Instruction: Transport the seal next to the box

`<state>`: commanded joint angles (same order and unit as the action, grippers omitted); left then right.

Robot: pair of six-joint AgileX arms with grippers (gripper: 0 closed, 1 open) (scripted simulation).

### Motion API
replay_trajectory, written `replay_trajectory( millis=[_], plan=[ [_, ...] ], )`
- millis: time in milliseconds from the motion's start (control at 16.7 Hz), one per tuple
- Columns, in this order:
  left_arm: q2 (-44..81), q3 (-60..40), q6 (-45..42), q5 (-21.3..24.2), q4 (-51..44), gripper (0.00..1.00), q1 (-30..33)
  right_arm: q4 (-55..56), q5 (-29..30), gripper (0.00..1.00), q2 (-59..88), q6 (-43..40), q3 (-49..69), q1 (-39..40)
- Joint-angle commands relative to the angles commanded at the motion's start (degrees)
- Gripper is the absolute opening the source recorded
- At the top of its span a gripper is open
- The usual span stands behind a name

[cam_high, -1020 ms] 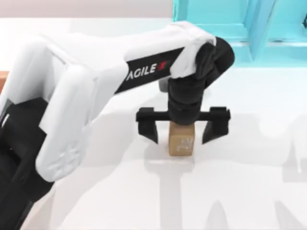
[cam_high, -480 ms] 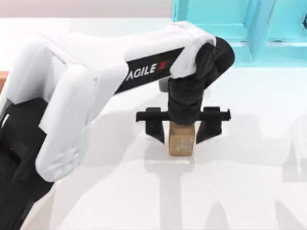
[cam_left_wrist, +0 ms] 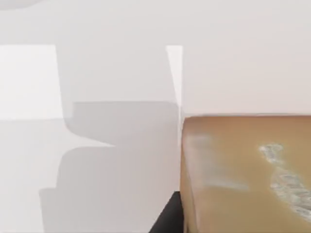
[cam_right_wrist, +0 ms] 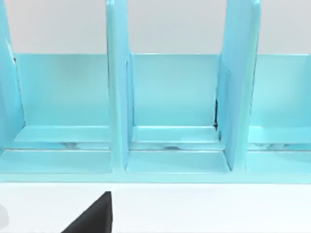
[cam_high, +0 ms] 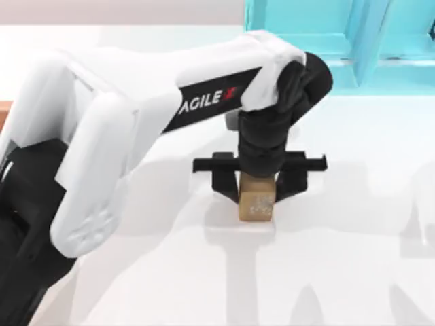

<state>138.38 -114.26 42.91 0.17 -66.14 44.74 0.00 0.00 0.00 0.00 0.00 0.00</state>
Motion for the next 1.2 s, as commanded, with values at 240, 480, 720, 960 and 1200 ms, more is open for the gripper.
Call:
replay_trajectory(
  millis=[240,480,720,960,1200],
  plan=[
    [0.0,0.0,0.0,0.0,0.0,0.0,0.0,0.0,0.0,1.0,0.0,0.0,0.0,0.0],
    [0.0,0.0,-0.1,0.0,0.0,0.0,0.0,0.0,0.0,1.0,0.0,0.0,0.0,0.0],
    [-0.6,-3.6,0.1,0.1,-3.6,0.0,-0.1,0.0,0.0,1.0,0.0,0.0,0.0,0.0],
    [-1.3,-8.6,0.0,0.0,-9.9,0.0,0.0,0.0,0.0,1.0,0.0,0.0,0.0,0.0],
    [-1.1,-8.9,-0.1,0.0,-10.2,0.0,0.0,0.0,0.0,1.0,0.0,0.0,0.0,0.0]
  ],
)
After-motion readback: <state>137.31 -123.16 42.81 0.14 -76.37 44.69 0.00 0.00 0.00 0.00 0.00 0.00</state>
